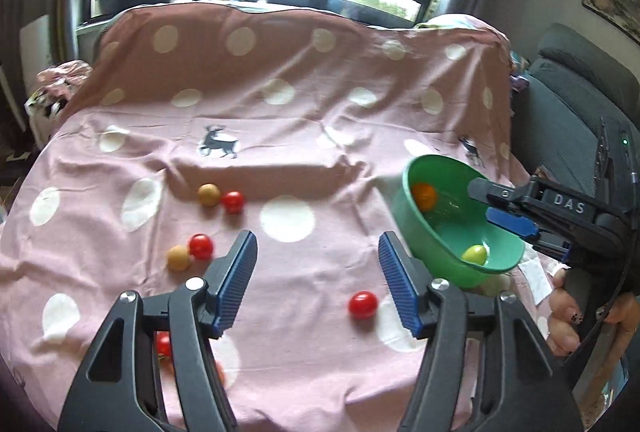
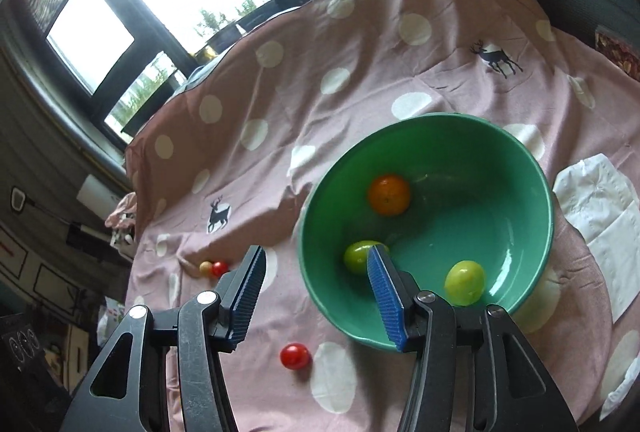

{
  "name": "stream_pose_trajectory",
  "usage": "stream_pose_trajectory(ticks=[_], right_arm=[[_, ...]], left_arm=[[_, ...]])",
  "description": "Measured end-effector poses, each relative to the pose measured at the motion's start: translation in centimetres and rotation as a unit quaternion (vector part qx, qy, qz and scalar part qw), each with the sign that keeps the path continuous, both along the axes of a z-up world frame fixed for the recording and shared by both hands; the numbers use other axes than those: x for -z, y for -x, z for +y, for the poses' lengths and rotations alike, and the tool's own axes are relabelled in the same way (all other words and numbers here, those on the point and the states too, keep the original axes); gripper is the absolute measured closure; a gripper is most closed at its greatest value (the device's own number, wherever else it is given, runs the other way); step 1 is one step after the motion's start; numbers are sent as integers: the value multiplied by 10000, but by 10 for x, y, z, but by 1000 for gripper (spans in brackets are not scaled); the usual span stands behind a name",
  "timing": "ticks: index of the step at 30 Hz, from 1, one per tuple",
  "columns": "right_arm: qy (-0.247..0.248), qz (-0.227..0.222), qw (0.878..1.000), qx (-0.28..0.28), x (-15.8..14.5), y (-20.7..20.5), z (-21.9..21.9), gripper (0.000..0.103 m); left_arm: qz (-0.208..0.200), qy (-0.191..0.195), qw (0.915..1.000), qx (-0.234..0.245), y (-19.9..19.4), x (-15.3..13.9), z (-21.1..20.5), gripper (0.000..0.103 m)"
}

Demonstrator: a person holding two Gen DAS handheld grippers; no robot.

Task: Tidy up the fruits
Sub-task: 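Withdraw the right gripper from the bowl toward the small orange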

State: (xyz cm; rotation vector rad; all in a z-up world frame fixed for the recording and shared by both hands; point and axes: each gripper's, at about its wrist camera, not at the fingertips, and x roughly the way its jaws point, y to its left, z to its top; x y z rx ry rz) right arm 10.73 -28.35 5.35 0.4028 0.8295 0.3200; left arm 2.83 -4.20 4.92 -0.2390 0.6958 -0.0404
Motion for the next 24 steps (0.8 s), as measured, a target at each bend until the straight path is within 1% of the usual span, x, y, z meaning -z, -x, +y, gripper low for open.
stream_pose_trajectory(ticks=[2, 5, 9, 13, 19, 24], right_arm=[[41, 20, 9997, -231, 0, 0, 15, 46], [161, 52, 9983, -558, 1, 3, 39, 45], [439, 144, 9940, -988, 10, 8, 73, 45], [745, 380, 9879, -1309, 28, 11, 107, 44], [1144, 629, 9725, -1927, 50, 23, 152, 44], [1160, 879, 9601, -2388, 65, 32, 178, 44]], left_arm=[[64, 96, 9994, -319, 6, 7, 23, 37], [147, 79, 9956, -923, 11, 18, 51, 37], [302, 124, 9905, -1333, 13, 29, 79, 37], [441, 47, 9863, -1586, 14, 36, 98, 37], [464, 216, 9823, -1802, 19, 39, 116, 37], [571, 238, 9802, -1883, 19, 43, 122, 37]])
